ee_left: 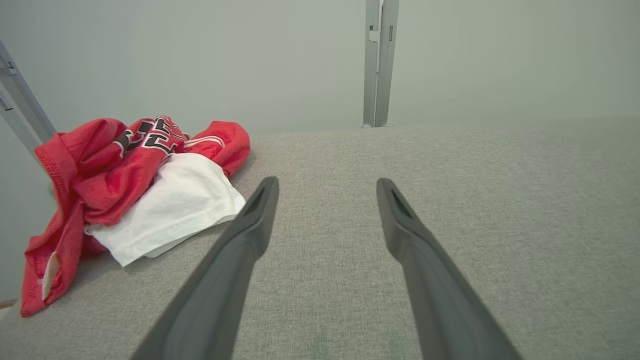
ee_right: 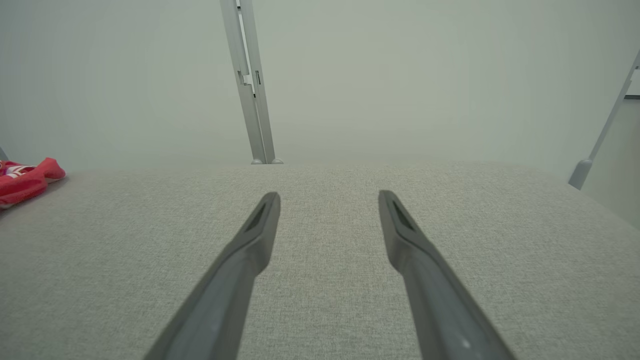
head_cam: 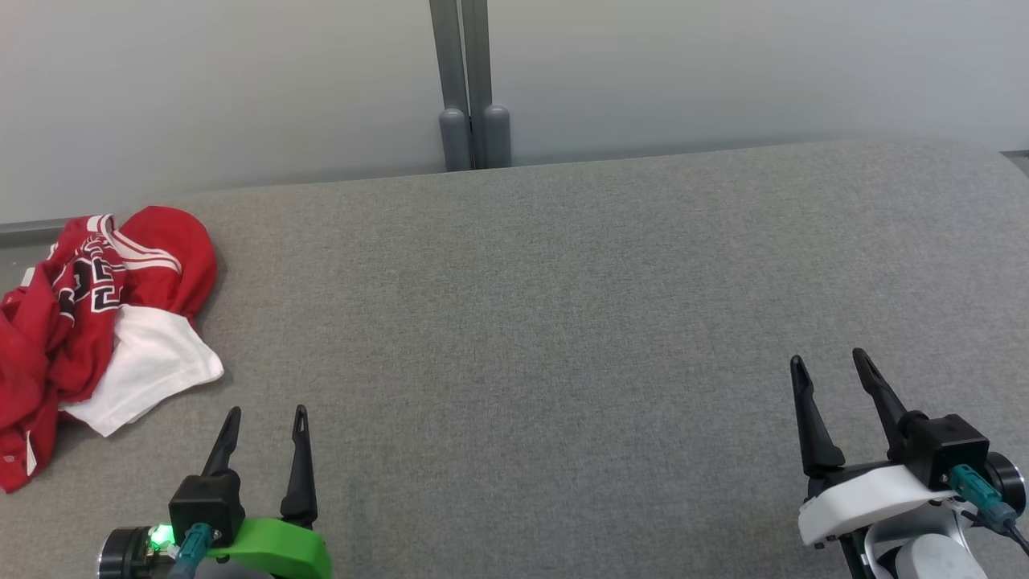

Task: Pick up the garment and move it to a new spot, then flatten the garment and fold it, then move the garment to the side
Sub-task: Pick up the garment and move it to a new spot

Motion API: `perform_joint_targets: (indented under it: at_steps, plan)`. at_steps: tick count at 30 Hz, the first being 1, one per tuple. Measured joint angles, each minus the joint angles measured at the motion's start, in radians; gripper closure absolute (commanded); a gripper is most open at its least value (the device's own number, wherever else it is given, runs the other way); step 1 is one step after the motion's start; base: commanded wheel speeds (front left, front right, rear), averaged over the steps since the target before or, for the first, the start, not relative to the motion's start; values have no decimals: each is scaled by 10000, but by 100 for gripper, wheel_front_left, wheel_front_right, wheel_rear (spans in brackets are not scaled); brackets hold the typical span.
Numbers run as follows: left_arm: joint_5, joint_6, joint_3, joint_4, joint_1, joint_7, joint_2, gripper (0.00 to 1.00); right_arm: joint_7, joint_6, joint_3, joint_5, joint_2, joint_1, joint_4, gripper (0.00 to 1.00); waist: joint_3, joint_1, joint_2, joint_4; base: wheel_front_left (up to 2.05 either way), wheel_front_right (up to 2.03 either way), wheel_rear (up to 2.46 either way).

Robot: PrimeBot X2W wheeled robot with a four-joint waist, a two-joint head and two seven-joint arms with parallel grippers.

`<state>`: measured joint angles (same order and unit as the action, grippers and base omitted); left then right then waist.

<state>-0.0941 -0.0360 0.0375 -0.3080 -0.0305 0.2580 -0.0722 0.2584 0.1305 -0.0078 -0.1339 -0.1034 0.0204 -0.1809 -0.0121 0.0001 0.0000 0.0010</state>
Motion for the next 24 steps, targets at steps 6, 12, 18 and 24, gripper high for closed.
perform_joint_targets:
  at_steps: [6, 12, 18, 24]
  plan:
    - [159, -127, -63, -123, 1, 61, 67, 0, 35, 0, -31, 81, 25, -44, -19, 0, 20, 0, 0, -24, 0, 0, 0]
    - [174, -167, -130, -136, 1, 61, 127, 0, 35, 0, -44, 69, 52, -58, -23, 0, 3, 0, 0, -44, 0, 0, 0]
    - [226, -186, -184, -150, -6, 61, 155, 0, 35, 0, -46, 67, 56, -64, -19, 0, -16, 0, 0, -32, 0, 0, 0]
    - [263, -228, -132, -176, -12, 63, 176, 0, 35, 0, 10, 48, 54, -202, 27, 0, 11, 0, 0, 248, 0, 0, 0]
